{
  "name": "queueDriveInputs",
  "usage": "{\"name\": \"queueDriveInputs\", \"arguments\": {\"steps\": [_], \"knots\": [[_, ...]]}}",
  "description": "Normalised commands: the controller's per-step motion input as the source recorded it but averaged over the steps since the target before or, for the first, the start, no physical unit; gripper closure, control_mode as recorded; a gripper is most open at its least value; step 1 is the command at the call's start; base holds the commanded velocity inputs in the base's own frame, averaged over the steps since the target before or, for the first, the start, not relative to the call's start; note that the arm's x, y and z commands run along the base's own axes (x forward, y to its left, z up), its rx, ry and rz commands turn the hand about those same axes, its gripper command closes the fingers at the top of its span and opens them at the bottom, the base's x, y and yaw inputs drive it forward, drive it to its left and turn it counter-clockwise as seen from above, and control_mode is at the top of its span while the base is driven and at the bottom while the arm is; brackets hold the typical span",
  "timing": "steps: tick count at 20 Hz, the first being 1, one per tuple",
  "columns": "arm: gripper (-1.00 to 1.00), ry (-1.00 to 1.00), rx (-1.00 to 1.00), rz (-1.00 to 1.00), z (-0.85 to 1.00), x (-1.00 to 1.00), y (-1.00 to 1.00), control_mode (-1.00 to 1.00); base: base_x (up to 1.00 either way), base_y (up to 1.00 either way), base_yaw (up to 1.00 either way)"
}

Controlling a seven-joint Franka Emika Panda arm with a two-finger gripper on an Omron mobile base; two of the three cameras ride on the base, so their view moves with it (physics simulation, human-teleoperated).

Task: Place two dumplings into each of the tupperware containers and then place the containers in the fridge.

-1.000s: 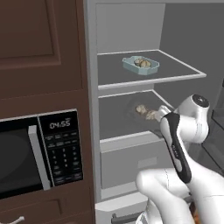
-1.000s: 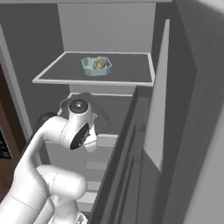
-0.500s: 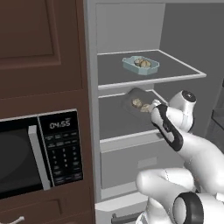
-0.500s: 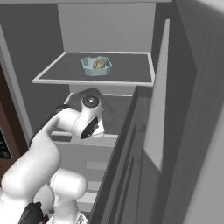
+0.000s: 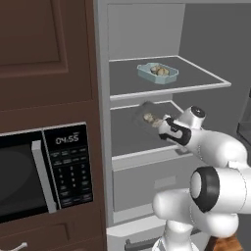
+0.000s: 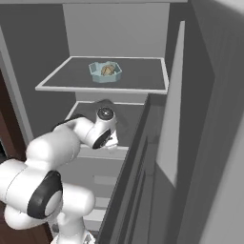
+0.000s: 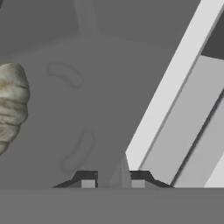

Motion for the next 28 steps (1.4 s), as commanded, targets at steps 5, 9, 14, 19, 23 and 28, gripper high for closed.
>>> {"name": "queueDriveInputs", "arguments": {"steps": [5,9,14,19,23,28], "knots": [[1.00,0.00,0.00,0.00,-0.29,0.49,0.00,-1.00,0.00,0.00,0.00],[1.00,0.00,0.00,0.00,-0.25,0.64,0.00,-1.00,0.00,0.00,0.00],[1.00,-0.01,0.00,0.00,-0.19,0.54,0.00,-1.00,0.00,0.00,0.00],[1.00,-0.02,0.00,0.05,-0.38,0.02,0.00,-1.00,0.00,0.00,0.00],[1.00,-0.03,0.00,0.03,-0.53,0.00,0.00,-1.00,0.00,0.00,0.00],[-1.00,-0.05,0.00,0.00,0.00,0.00,0.00,-1.00,0.00,0.00,0.00]]}}
